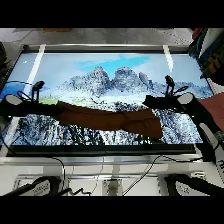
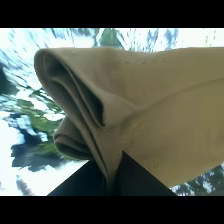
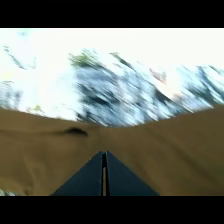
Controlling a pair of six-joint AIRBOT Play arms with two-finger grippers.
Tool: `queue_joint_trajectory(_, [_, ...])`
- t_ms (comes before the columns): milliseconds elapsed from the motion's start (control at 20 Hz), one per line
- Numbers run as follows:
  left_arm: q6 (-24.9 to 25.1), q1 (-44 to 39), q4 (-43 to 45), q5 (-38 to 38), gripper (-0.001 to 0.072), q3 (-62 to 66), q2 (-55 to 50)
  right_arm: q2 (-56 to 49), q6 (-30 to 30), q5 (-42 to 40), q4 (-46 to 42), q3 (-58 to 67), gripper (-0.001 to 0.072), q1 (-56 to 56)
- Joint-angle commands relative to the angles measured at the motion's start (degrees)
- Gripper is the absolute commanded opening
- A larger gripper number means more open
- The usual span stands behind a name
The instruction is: Fold the clothes and pants, and hang the long-sleeved shirts on hangers.
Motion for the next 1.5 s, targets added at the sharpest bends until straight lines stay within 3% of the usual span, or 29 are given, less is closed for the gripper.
queue_joint_trajectory(0, [-0.09,-0.31,2.69,0.0,0.0013,0.24,13.25,-0.87,0.13,-12.94,0.79,1.03,0.0013,10.91])
queue_joint_trajectory(350, [-0.07,-0.31,-8.96,-0.02,0.0013,0.24,27.21,-14.69,9.44,-24.39,2.97,5.42,0.0012,35.67])
queue_joint_trajectory(450, [-0.07,-0.31,-11.56,-0.02,0.0013,0.22,27.93,-21.22,14.99,-29.03,4.07,10.71,0.0012,40.94])
queue_joint_trajectory(550, [-0.22,-0.35,-13.16,-0.04,0.0014,0.17,27.89,-27.74,19.82,-30.01,4.22,17.68,0.0012,44.22])
queue_joint_trajectory(800, [-2.64,-0.39,-13.27,-0.04,0.0014,0.11,27.87,-33.99,21.11,-28.59,2.64,28.7,0.0012,45.72])
queue_joint_trajectory(900, [-2.67,-0.68,-13.31,-0.02,0.0014,0.0,27.87,-33.73,21.05,-23.98,-2.03,29.86,0.0013,43.87])
queue_joint_trajectory(1000, [-2.67,-2.4,-14.38,0.15,0.0014,-0.98,27.74,-33.24,21.03,-12.83,-5.7,30.77,0.0013,40.06])
queue_joint_trajectory(1200, [-2.67,-11.87,-18.91,1.79,0.0013,-2.93,23.17,-27.58,21.05,2.82,-19.85,30.77,0.0013,30.64])
queue_joint_trajectory(1450, [-2.4,-37.05,-29.03,23.85,0.0013,-2.99,10.14,-14.53,21.22,9.64,-31.28,30.77,0.0013,17.22])
